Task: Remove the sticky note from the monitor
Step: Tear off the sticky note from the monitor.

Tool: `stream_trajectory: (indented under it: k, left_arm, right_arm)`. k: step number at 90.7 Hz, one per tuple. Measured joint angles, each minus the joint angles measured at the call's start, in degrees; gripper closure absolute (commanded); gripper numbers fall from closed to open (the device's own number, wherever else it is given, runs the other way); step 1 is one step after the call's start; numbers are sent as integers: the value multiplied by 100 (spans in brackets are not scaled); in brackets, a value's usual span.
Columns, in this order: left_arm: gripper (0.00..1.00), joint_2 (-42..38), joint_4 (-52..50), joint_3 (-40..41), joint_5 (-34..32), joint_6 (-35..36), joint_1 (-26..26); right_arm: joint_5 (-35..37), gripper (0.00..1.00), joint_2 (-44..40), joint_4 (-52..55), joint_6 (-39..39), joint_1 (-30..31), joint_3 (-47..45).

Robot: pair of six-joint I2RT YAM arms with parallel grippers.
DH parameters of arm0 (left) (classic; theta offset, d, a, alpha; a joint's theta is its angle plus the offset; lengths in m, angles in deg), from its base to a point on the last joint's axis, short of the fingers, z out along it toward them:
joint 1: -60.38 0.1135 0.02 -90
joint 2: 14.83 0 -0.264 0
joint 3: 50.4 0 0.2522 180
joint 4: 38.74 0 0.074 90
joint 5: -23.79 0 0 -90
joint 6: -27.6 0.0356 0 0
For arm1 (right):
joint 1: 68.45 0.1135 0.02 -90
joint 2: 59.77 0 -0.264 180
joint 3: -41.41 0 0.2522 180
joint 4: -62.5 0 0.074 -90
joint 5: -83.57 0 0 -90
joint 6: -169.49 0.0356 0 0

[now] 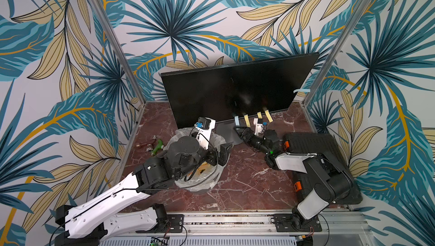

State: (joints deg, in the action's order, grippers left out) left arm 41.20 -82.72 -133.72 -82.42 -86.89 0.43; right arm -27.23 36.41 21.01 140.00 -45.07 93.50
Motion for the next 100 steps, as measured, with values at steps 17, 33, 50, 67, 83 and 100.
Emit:
stream_trajectory:
  k: [17,33,50,67,83,100]
  left_arm:
    - [0,0,-2,0,20,0,4]
    - [0,0,-4,0,20,-2,4]
    - [0,0,-4,0,20,-4,4]
    - [0,0,-4,0,22,-28,4]
    - [0,0,-4,9,22,-48,7]
    - [0,-72,-4,149,13,-94,11]
  right_arm:
    - [4,10,162,-24,15,0,223]
    - [-7,19,262,-22,13,-9,551]
    - [-24,36,330,-22,52,-20,713]
    - [-52,71,330,-50,66,-26,686]
    - [-74,100,221,4,120,-33,466]
    - [-114,100,-256,269,63,-42,236]
